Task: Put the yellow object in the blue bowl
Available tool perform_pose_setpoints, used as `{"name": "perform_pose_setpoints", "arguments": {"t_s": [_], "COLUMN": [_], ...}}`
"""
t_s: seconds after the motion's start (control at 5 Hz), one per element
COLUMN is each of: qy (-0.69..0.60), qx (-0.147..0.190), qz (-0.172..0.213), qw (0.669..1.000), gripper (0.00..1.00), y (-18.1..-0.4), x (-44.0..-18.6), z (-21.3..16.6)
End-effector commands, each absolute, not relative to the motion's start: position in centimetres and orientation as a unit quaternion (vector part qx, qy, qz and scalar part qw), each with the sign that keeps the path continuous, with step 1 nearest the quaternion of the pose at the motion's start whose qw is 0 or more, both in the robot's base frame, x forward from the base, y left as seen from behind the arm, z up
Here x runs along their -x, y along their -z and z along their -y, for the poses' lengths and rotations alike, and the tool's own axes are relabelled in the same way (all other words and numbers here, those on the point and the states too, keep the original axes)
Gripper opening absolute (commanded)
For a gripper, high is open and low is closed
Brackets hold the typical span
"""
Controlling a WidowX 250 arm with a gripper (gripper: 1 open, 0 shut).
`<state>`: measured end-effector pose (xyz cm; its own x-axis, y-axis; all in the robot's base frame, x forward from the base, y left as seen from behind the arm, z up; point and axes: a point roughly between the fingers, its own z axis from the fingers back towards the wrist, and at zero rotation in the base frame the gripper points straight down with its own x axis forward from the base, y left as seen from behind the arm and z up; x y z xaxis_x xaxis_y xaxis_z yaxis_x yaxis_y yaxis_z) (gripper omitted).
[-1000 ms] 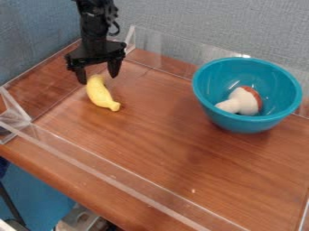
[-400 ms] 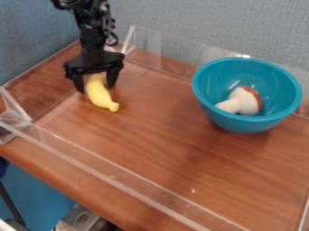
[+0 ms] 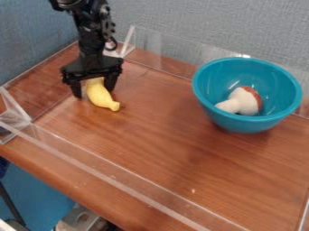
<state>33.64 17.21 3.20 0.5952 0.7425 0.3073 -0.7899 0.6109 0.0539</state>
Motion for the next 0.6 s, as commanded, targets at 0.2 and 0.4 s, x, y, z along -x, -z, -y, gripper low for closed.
{"name": "perform_pose_setpoints", "arguments": {"t_s": [0.2,0.4], "qy": [-0.422,-0.413], "qx": [-0.089,-0.084], "qz": [0.154,0.154], "qw": [0.889,0.894], "gripper": [1.00,0.00], "y": [-6.1,-5.5], "x": [-34.4,-35.5], "z": [-18.0,-18.1]}}
